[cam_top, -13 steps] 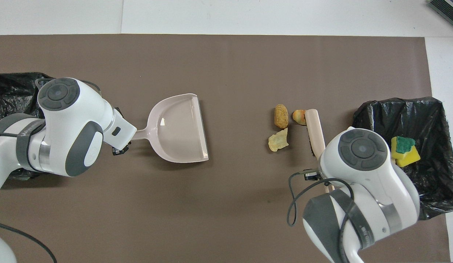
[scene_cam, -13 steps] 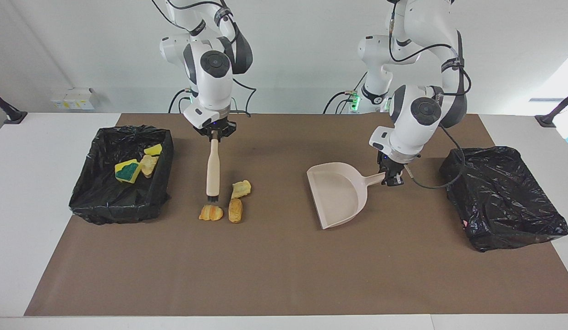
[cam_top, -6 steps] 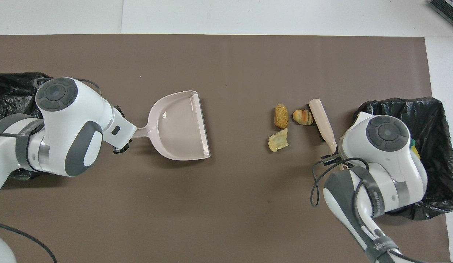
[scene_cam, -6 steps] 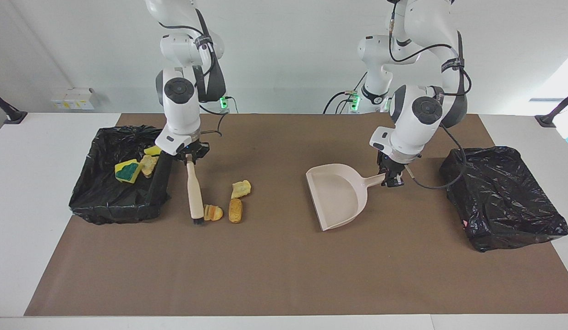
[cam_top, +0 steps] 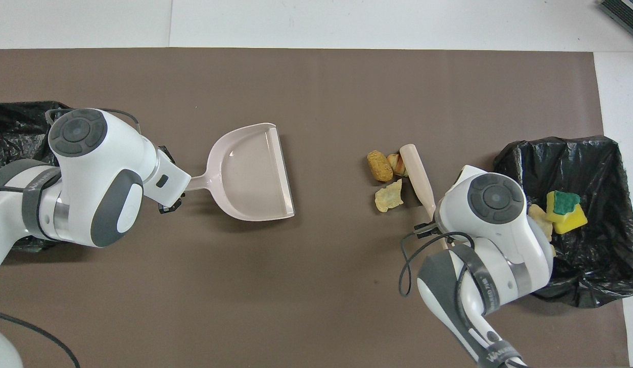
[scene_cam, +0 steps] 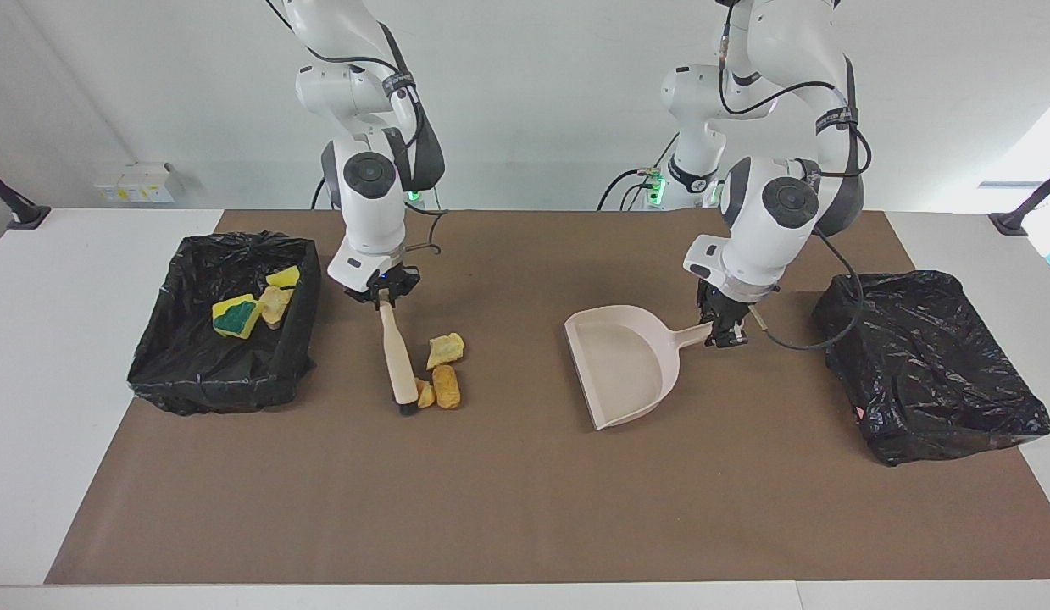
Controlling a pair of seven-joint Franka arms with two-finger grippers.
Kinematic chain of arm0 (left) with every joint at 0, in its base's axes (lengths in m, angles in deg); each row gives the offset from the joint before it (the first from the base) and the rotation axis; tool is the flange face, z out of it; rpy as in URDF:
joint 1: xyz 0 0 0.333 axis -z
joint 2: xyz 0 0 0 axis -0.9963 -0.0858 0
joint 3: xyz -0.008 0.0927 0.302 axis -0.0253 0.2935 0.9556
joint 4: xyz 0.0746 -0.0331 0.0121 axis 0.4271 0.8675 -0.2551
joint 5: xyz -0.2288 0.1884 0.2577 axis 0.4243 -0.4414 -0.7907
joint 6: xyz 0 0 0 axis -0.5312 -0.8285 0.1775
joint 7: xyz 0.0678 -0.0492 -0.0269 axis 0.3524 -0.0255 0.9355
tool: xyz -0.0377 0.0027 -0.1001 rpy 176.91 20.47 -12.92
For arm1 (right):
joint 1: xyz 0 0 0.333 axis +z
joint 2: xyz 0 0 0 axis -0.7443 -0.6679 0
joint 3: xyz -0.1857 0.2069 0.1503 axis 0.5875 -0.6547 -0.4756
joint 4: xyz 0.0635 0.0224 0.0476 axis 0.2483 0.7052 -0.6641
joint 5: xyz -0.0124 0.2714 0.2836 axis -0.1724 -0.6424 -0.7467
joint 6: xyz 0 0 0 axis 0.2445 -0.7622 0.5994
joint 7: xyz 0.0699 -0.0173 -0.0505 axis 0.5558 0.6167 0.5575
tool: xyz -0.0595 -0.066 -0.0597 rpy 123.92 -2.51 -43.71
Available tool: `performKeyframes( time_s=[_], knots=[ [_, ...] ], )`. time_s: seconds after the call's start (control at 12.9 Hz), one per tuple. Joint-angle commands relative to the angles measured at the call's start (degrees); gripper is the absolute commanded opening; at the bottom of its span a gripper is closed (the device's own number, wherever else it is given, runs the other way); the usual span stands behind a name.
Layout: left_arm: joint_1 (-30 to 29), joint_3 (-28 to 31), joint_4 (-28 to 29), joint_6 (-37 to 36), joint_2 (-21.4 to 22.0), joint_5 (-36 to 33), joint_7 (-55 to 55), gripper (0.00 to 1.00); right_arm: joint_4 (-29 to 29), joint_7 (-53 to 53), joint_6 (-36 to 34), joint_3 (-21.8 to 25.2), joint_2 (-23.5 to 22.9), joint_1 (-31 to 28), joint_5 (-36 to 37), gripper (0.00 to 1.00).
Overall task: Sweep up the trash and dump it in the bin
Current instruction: 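Sweep the yellow scraps into the dustpan with the brush in the right gripper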
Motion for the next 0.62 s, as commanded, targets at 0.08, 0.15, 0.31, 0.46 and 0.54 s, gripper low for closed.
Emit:
performKeyframes(
  time_s=[0.08, 0.15, 0.31, 0.46, 0.54],
  knots=[
    [0.53, -0.37, 2.31, 1.25, 1.80, 1.15, 6.20, 0.00, -0.16, -9.34, 2.44, -0.33, -2.65, 5.10, -3.60, 0.00],
    [2.19, -0.37, 2.57, 0.81, 1.28, 1.06, 8.67, 0.00, -0.43, -10.58, 2.96, -0.33, -3.53, 6.95, -5.53, 0.00],
    [4.66, -0.28, 3.71, 0.54, 1.09, 0.28, 10.09, 0.00, -0.87, -10.68, 4.37, -0.33, -4.23, 8.89, -7.99, 0.00],
    [6.07, -0.28, 4.94, 0.01, 1.79, -2.87, 10.18, 0.00, -1.83, -10.77, 4.63, -0.42, -5.11, 10.90, -12.02, 0.00],
    [6.25, -0.37, 5.12, 0.01, 1.80, -3.59, 10.18, 0.00, -2.36, -10.68, 5.25, -0.42, -5.64, 11.88, -15.01, 0.00]
  ],
)
